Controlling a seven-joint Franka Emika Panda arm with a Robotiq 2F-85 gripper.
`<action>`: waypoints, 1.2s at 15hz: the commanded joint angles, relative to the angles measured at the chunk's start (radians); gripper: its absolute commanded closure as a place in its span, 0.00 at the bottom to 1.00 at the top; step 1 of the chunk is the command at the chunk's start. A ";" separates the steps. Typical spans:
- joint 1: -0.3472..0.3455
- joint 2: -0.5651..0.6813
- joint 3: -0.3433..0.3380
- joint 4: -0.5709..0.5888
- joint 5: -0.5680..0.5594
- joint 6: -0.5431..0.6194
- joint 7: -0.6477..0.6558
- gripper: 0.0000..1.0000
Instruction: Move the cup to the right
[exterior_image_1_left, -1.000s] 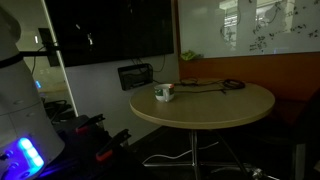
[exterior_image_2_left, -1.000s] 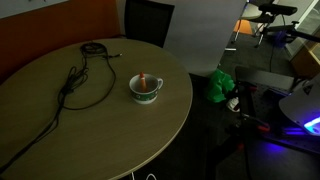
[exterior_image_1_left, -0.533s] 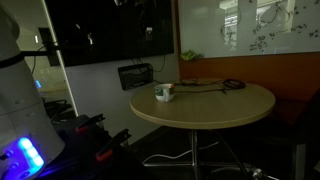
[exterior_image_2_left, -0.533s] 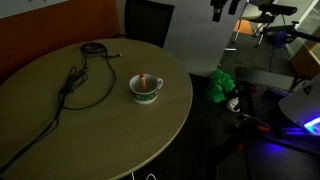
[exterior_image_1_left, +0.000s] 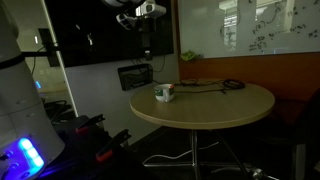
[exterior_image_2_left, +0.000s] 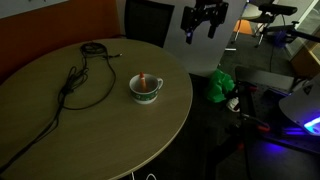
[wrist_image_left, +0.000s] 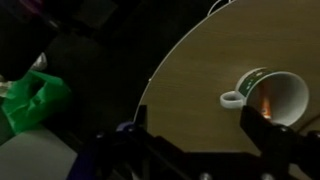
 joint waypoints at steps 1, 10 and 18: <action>0.024 0.021 -0.013 0.007 -0.005 0.004 0.011 0.00; 0.021 0.012 -0.024 0.007 -0.005 0.004 0.007 0.00; 0.048 0.194 -0.017 0.055 0.047 0.106 0.253 0.00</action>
